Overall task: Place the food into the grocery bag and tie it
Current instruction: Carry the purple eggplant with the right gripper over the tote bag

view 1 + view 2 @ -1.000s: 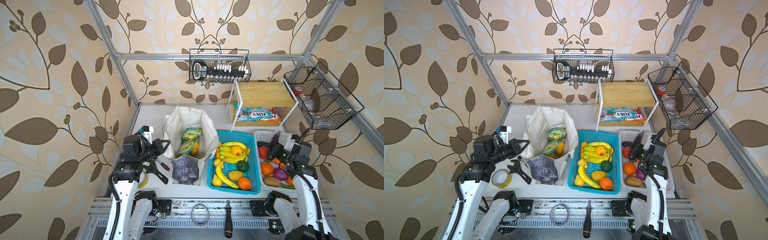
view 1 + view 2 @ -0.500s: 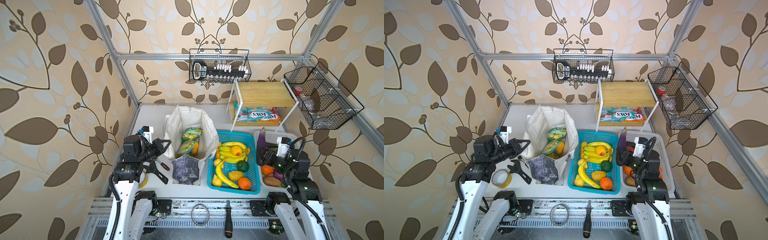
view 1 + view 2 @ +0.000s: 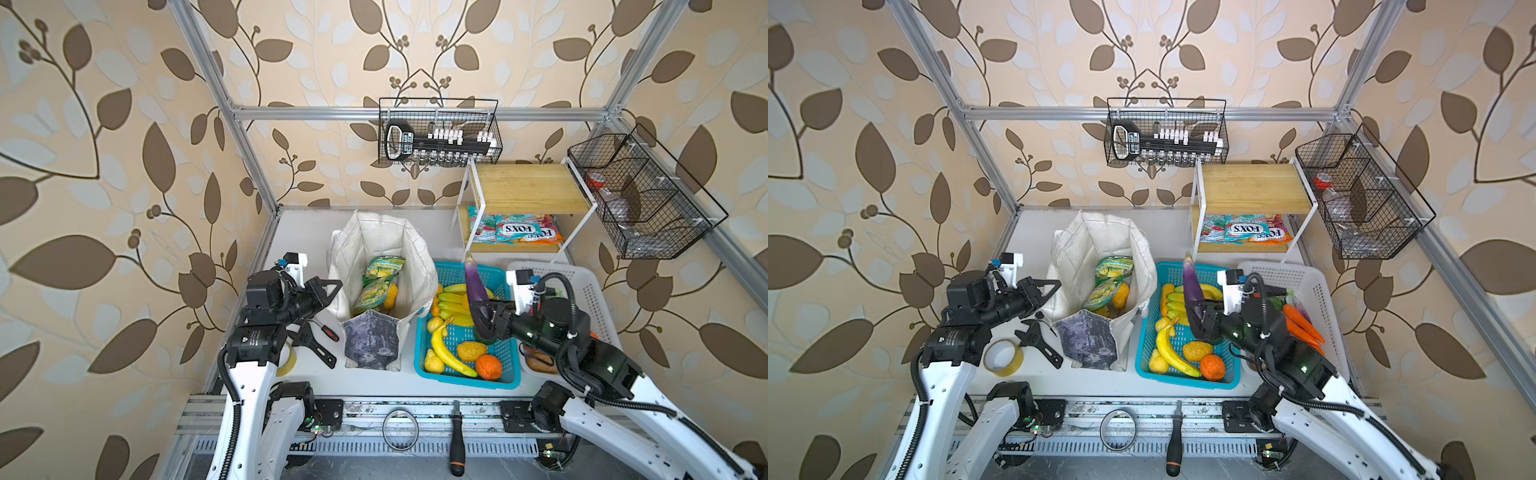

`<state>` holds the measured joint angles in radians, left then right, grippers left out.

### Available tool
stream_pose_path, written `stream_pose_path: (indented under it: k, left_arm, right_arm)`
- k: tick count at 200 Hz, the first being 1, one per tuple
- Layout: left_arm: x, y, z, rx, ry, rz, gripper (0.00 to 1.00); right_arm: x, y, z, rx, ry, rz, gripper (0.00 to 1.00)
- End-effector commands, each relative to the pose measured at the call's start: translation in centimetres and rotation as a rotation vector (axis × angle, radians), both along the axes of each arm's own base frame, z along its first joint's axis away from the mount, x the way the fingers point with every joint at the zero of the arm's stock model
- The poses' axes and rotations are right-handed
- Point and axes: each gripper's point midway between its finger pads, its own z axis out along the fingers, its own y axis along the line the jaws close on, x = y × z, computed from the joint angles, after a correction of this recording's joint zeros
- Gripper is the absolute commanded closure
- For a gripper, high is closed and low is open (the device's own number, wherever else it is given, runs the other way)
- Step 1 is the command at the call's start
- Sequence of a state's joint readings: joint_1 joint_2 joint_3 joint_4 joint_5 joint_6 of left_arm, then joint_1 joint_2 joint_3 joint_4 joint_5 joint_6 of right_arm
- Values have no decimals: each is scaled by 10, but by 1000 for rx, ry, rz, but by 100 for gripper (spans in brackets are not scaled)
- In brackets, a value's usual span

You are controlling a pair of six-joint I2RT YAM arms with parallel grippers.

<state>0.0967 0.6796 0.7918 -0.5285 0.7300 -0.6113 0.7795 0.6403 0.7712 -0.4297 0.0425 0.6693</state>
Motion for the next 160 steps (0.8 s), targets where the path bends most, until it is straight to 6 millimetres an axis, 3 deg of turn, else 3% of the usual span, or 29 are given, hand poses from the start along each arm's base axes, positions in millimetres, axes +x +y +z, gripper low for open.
stream_pose_path:
  k: [1, 35, 56, 95, 116, 160]
  left_arm:
    - [-4, -7, 11, 4, -47, -46, 100]
    - [-3, -7, 8, -11, -37, -41, 100]
    - [-2, -8, 10, -19, -28, -51, 100]
    - [0, -11, 16, -40, -20, -67, 100]
    - [0, -13, 16, -47, -15, -80, 100]
    - [4, -11, 17, -40, -12, -71, 100]
  right_arm:
    - [18, 31, 50, 30, -121, -16, 70]
    - [35, 96, 72, 37, -72, 75, 71]
    - [46, 130, 73, 16, -47, 121, 72]
    - [77, 155, 66, -87, -41, 67, 73]
    - [90, 170, 51, -136, -25, 64, 74]
    - [102, 205, -3, -280, 75, 122, 74]
